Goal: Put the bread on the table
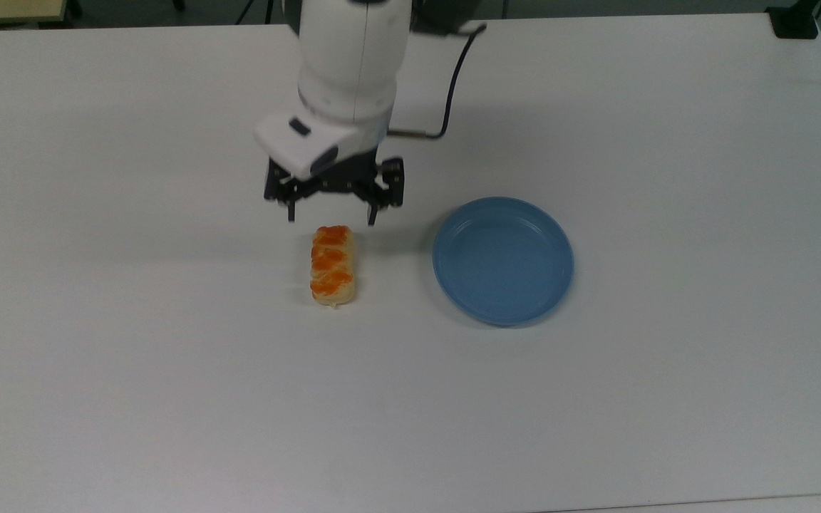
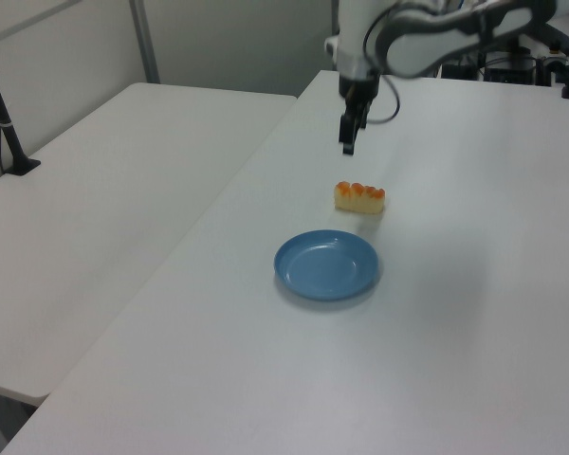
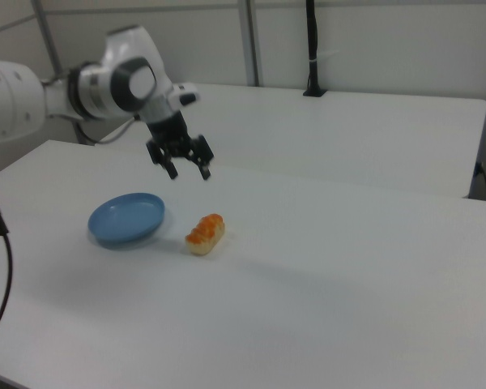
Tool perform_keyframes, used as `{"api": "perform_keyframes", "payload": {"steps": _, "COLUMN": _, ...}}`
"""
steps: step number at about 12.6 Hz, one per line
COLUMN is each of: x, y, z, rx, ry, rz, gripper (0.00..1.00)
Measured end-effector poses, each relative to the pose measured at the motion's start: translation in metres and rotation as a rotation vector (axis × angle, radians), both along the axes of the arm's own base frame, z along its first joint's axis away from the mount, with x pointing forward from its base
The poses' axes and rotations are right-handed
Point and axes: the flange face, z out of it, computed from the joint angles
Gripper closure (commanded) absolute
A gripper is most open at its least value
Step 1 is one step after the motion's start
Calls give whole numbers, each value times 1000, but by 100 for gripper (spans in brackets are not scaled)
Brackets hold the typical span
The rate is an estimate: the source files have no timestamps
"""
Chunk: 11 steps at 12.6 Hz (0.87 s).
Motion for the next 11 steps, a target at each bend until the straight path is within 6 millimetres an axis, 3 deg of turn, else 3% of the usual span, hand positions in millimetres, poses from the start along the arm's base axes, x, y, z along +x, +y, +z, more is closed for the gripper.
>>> {"api": "perform_keyframes", "payload": {"steps": 2, "x": -27, "y": -1, "z": 54, "rx": 41, "ry": 18, "rz": -38, "gripper": 0}}
{"api": "perform_keyframes", "payload": {"steps": 6, "x": -87, "y": -8, "z": 133, "rx": 69, "ry": 80, "rz": -76, "gripper": 0}}
{"api": "perform_keyframes", "payload": {"steps": 8, "x": -100, "y": -13, "z": 144, "rx": 82, "ry": 88, "rz": -86, "gripper": 0}}
{"api": "perform_keyframes", "payload": {"steps": 11, "x": -100, "y": -27, "z": 141, "rx": 84, "ry": 100, "rz": -73, "gripper": 0}}
